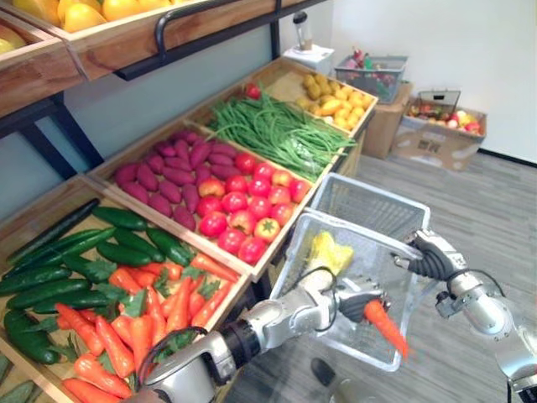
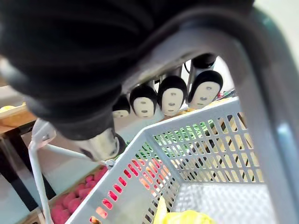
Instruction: Pick vegetable in the basket
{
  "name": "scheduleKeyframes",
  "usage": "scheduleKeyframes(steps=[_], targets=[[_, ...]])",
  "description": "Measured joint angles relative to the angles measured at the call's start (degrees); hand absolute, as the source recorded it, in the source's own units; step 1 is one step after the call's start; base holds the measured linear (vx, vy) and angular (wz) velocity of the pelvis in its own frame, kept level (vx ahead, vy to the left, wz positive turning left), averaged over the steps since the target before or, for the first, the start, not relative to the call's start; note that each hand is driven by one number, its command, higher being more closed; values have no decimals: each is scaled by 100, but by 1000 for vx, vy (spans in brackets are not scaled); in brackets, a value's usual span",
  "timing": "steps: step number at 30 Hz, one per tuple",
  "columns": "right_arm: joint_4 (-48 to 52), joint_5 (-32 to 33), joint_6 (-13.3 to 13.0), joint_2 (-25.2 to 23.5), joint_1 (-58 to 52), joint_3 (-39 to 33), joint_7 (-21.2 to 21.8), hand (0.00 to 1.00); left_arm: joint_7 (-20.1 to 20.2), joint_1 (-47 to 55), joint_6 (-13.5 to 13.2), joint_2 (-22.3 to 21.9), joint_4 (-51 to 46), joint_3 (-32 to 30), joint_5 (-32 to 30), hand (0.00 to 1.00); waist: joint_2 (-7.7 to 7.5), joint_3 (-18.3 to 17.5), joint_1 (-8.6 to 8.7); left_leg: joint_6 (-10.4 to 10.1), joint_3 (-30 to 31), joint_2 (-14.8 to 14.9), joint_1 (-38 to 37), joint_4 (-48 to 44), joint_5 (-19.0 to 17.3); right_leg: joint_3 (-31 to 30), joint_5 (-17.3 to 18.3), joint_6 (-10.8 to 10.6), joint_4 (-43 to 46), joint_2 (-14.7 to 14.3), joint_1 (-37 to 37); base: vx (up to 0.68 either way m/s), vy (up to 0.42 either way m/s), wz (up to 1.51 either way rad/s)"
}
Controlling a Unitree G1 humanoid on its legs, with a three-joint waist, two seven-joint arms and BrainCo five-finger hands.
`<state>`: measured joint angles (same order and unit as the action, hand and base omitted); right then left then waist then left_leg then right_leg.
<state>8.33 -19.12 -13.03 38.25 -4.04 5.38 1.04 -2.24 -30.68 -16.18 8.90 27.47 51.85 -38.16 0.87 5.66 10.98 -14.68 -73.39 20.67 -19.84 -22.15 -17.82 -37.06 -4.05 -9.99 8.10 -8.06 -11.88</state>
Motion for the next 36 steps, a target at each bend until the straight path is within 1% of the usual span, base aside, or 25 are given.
scheduleKeyframes(steps=[1,2,3,4,5,6,8,9,10,11,12,15,18,20,21,22,26,27,28,31,34,35,36], targets=[[28,96,0,-69,-41,0,81,100,-110,-22,98,-255,280,-237,-139,100,-10,10,-1,0,-27,-17,-18,8,0,-33,-5,-9,0,-4,1,-7,5,-10],[34,126,0,-104,-65,0,89,100,-147,-48,153,-371,417,-345,-177,100,-18,15,-5,0,-45,-25,-27,11,0,-49,-8,-14,0,-7,1,-12,7,-15],[40,168,1,-130,-73,-1,102,100,-224,-123,302,-512,662,-425,-345,100,-36,27,-4,0,-78,-52,-42,22,0,-94,-15,-26,-2,-10,-1,-10,5,-13],[52,169,0,-130,-72,-1,110,100,-262,-131,376,-584,781,-517,-375,100,-42,37,-5,1,-95,-72,-49,35,1,-116,-20,-33,-4,-8,-3,-20,7,-13],[92,181,-1,-130,-97,-3,111,100,-364,-131,545,-711,1000,-749,-411,100,-70,67,16,9,-103,-123,-57,73,5,-139,-27,-44,-8,9,-4,-32,3,-8],[135,211,-1,-131,-154,-4,111,100,-490,-138,772,-788,1136,-965,-497,100,-105,93,30,17,-105,-153,-58,93,10,-157,-36,-59,-15,23,-4,-39,1,-6],[188,220,0,-131,-262,-28,111,100,-660,-148,1022,-872,1328,-1322,-553,100,-137,112,28,20,-107,-177,-58,103,12,-182,-50,-76,-29,34,-4,-29,-6,-5],[205,220,0,-131,-321,-41,112,100,-778,-176,1223,-888,1430,-1563,-590,100,-149,119,33,23,-115,-196,-57,112,13,-197,-72,-76,-53,51,-2,-32,-9,-2],[205,223,2,-131,-370,-45,115,100,-858,-205,1332,-885,1509,-1751,-596,100,-153,122,53,46,-106,-193,-45,107,3,-186,-90,-89,-127,91,10,-30,-8,3],[205,224,3,-131,-403,-45,116,100,-870,-230,1376,-887,1557,-1820,-632,100,-155,123,62,63,-94,-191,-33,105,-1,-161,-94,-91,-161,118,14,-18,-10,14],[205,224,5,-131,-476,-43,156,100,-866,-301,1430,-870,1678,-1884,-827,100,-163,128,62,87,-41,-192,-16,94,-12,-112,-104,-105,-215,170,18,-5,-9,16],[204,223,10,-131,-559,-39,222,100,-848,-318,1424,-870,1855,-1895,-1043,100,-162,128,61,126,57,-195,41,88,-30,-42,-115,-120,-262,237,35,-6,-8,17],[198,227,12,-159,-572,-27,311,100,-783,-318,1414,-855,1987,-1901,-1051,100,-161,131,62,143,174,-219,65,104,-38,22,-125,-135,-326,313,91,-4,8,14],[196,226,12,-176,-574,-25,324,100,-746,-318,1405,-798,2077,-1907,-1120,100,-164,132,44,152,202,-232,49,119,-42,39,-125,-135,-359,345,136,-7,12,11],[193,226,11,-176,-574,-21,325,100,-741,-318,1371,-685,2078,-1907,-1215,100,-169,136,41,165,217,-280,66,156,-40,40,-138,-157,-393,388,134,-20,17,6],[180,226,6,-176,-573,17,326,100,-728,-317,1321,-645,2085,-1900,-1234,0,-168,138,42,189,235,-344,76,223,-25,43,-141,-163,-412,434,134,-22,18,6],[12,226,-14,-255,-573,29,327,100,-633,-317,1231,-646,2232,-1881,-1271,0,-183,148,70,225,436,-412,108,311,-4,200,-140,-164,-497,571,222,-47,17,29],[-59,225,-15,-296,-577,28,329,100,-584,-317,1133,-637,2278,-1843,-1270,0,-193,154,85,303,680,-531,261,416,32,378,-144,-172,-548,756,218,-100,31,52],[-76,224,-15,-304,-584,28,329,100,-555,-309,1132,-626,2279,-1822,-1270,0,-192,153,57,304,686,-536,264,415,32,381,-145,-173,-549,765,217,-93,40,44],[-115,224,-23,-347,-628,23,329,100,-519,-309,1133,-607,2272,-1760,-1270,0,-192,153,40,309,765,-540,294,420,33,435,-145,-174,-550,796,228,-21,21,9],[-444,187,-31,-562,-646,-290,322,100,-419,-265,1089,-457,1782,-1422,-1271,0,-204,150,50,339,964,-528,390,418,45,621,-145,-174,-584,881,263,-30,8,32],[-546,149,3,-619,-671,-466,314,100,-361,-251,963,-400,1502,-1311,-1270,0,-199,147,-1,344,1001,-514,392,412,49,676,-145,-174,-601,898,297,-30,2,20],[-585,141,10,-659,-694,-579,302,100,-353,-225,903,-344,1288,-1250,-1269,0,-199,146,-46,344,1004,-499,385,405,48,683,-145,-173,-601,893,311,-36,5,14]])
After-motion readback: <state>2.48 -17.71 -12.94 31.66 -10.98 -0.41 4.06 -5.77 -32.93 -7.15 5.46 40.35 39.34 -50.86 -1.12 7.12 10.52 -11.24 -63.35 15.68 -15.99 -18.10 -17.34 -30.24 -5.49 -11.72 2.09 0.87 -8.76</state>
